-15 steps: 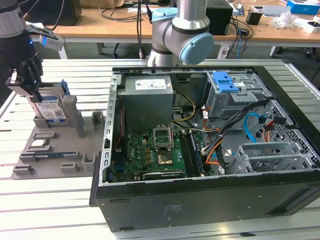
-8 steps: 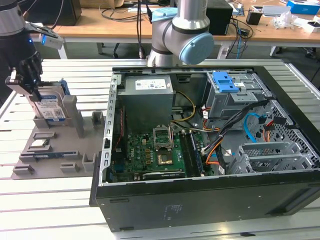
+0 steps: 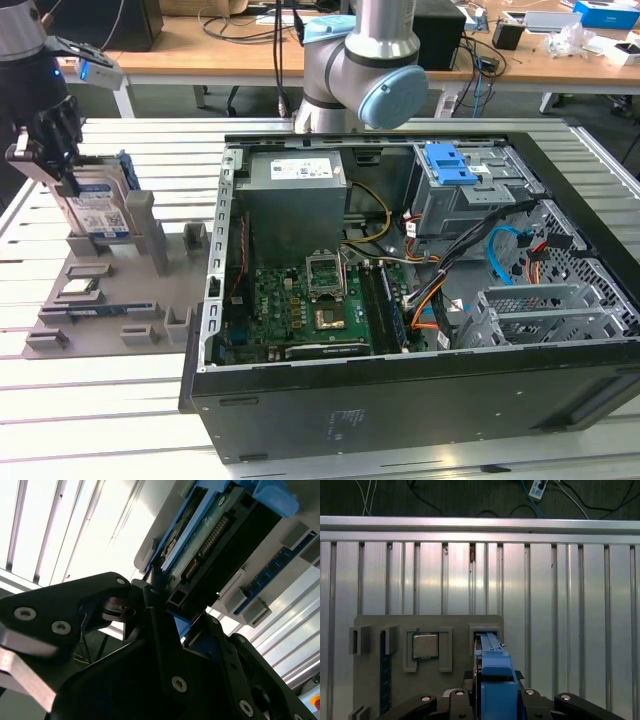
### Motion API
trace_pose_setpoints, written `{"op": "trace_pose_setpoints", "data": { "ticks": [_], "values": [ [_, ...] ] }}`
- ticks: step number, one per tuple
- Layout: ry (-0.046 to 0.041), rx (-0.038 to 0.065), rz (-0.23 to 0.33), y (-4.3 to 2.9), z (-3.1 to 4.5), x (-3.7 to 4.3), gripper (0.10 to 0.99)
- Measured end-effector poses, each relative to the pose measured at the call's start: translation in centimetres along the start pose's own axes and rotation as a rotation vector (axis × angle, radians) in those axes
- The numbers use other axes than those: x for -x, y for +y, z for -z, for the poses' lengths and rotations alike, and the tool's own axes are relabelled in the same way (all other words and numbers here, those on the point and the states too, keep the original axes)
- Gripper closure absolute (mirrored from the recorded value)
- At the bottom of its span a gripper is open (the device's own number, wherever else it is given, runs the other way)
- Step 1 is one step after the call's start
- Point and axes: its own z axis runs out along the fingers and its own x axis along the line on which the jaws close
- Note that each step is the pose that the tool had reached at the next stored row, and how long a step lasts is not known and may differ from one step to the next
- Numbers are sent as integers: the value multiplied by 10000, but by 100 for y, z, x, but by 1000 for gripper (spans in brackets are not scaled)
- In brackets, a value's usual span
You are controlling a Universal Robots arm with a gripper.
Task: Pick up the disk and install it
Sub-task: 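Pick up the disk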
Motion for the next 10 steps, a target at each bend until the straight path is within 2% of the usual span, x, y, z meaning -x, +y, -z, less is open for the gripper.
{"op": "trace_pose_setpoints", "data": {
  "ticks": [5, 10],
  "values": [
    [0, 0, 0, 3, 72, 3, 718],
    [0, 0, -1, 9, 206, 13, 718]
  ]
}}
